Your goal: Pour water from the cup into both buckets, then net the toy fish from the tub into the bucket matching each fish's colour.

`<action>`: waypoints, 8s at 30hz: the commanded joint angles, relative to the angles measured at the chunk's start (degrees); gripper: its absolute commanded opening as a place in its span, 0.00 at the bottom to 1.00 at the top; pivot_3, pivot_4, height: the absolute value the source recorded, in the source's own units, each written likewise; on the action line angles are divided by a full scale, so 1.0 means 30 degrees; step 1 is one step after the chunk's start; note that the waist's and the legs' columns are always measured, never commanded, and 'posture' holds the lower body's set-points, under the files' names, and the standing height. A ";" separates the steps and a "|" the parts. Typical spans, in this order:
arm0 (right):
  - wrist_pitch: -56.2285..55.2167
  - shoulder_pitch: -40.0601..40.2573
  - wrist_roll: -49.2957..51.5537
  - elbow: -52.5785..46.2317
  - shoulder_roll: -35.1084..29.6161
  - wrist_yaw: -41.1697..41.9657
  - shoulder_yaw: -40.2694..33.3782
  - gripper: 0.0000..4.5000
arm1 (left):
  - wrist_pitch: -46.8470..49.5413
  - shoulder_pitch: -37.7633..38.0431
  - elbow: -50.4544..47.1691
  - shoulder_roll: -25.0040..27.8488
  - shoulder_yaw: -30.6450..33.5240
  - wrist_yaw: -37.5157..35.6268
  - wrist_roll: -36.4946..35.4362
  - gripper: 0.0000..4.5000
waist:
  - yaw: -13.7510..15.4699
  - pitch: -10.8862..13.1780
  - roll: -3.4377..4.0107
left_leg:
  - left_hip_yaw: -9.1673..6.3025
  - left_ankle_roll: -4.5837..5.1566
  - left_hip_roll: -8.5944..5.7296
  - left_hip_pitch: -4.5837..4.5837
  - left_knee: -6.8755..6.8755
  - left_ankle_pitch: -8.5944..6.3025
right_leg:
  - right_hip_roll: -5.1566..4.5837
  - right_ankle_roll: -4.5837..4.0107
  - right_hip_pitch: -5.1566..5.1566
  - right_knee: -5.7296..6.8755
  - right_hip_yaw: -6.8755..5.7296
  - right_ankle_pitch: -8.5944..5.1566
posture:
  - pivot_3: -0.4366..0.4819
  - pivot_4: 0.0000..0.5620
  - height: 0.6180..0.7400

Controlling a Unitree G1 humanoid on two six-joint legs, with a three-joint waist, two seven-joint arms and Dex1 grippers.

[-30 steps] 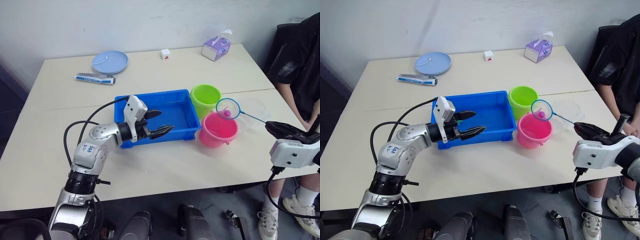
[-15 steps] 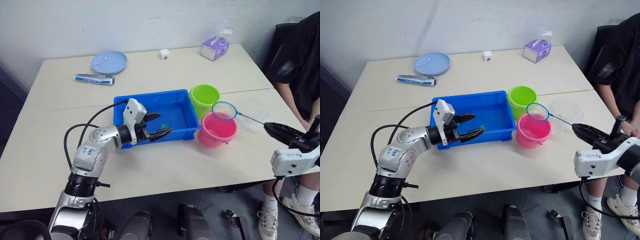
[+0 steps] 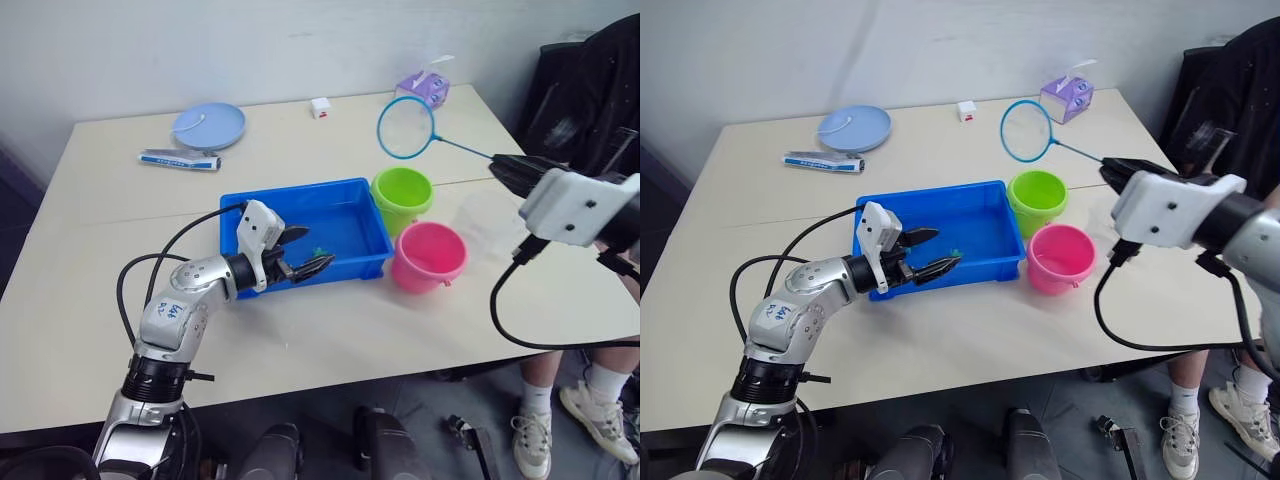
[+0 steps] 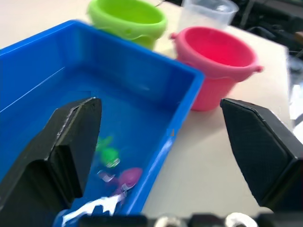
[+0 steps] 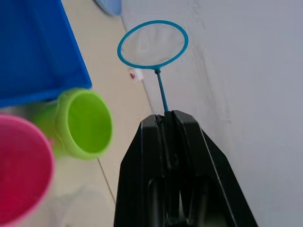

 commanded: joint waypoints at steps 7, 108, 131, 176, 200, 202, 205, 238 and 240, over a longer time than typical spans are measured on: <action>-0.2581 -0.4829 -0.0377 0.5384 0.1498 0.2941 0.4500 0.17 | 0.2906 0.3643 -0.5801 -0.0416 0.2001 0.3799 -0.0215 0.95 | 0.0072 0.0004 -0.0006 | -0.0003 0.0003 0.0002 -0.0003 0.0000 -0.0002 | -0.0002 0.0000 -0.0010 0.0005 -0.0009 0.0000 | 0.48 0.27 1.00; 0.1593 -1.1268 0.0702 1.4737 0.8018 1.1527 0.7984 0.17 | 0.3997 0.6163 -0.9085 -0.2139 0.2782 0.7536 0.0149 0.95 | -0.0059 0.0004 0.0000 | -0.0002 -0.0007 0.0002 -0.0004 -0.0011 -0.0008 | 0.0001 -0.0005 -0.0018 -0.0006 -0.0009 -0.0002 | 0.48 0.27 1.00; 0.7129 -1.0777 0.2214 1.1959 0.5328 0.8985 0.5487 0.17 | 0.2744 0.2758 -0.6418 -0.0643 0.2193 0.4124 -0.0582 0.95 | -0.0057 0.0005 -0.0001 | -0.0009 -0.0007 -0.0001 -0.0023 -0.0025 -0.0008 | -0.0006 -0.0004 -0.0033 -0.0010 -0.0016 -0.0001 | 0.48 0.27 1.00; 0.4069 1.3354 0.0187 -0.4125 0.1170 0.0993 -0.9343 0.17 | -0.2436 -0.2433 0.2025 0.0636 -0.1620 -0.4018 0.0286 0.95 | 0.0540 0.0007 -0.0001 | 0.0010 0.0004 -0.0008 -0.0010 -0.0010 -0.0003 | 0.0000 0.0007 -0.0010 -0.0001 -0.0011 0.0004 | 0.48 0.27 1.00; -0.9505 1.3157 -0.6337 0.1204 -0.0039 -0.1446 -0.8221 0.17 | -0.2512 -0.0283 0.1795 0.0839 -0.1370 -0.2865 0.1233 0.95 | 0.0458 0.0007 0.0001 | 0.0032 0.0005 -0.0008 0.0021 -0.0005 -0.0001 | 0.0012 0.0009 0.0006 0.0013 0.0002 0.0005 | 0.48 0.27 1.00; -0.9790 1.2857 -0.6452 0.1210 -0.0043 -0.1599 -0.8225 0.17 | -0.2590 -0.0193 0.1831 0.0854 -0.1348 -0.2897 0.1279 0.95 | 0.0451 0.0007 0.0001 | 0.0033 0.0005 -0.0009 0.0019 -0.0005 -0.0001 | 0.0012 0.0008 0.0005 0.0013 0.0000 0.0005 | 0.48 0.27 1.00; -1.0046 1.2017 -0.6470 0.0980 -0.0263 -0.1790 -0.8070 0.17 | -0.2534 -0.0128 0.1791 0.0833 -0.1313 -0.2863 0.1312 0.95 | 0.0478 0.0007 0.0000 | 0.0031 0.0005 -0.0009 0.0018 -0.0005 -0.0001 | 0.0011 0.0008 0.0005 0.0013 0.0002 0.0006 | 0.48 0.27 1.00; -0.8822 0.7369 -0.5491 0.1081 -0.0797 -0.2098 -0.6386 0.17 | -0.2224 0.0422 0.1161 0.0716 -0.0929 -0.2379 0.1369 0.95 | 0.0305 0.0005 0.0004 | 0.0042 0.0008 -0.0008 0.0034 0.0009 0.0001 | 0.0014 0.0008 0.0018 0.0031 0.0006 0.0006 | 0.48 0.27 1.00; -0.6462 0.4930 -0.4105 0.0788 -0.0716 -0.1730 -0.5032 0.17 | -0.2027 0.0666 0.0814 0.0665 -0.0705 -0.1915 0.1393 0.95 | 0.0051 0.0004 0.0005 | 0.0043 0.0008 -0.0006 0.0029 0.0008 0.0001 | 0.0011 0.0008 0.0009 0.0034 0.0008 0.0006 | 0.48 0.27 1.00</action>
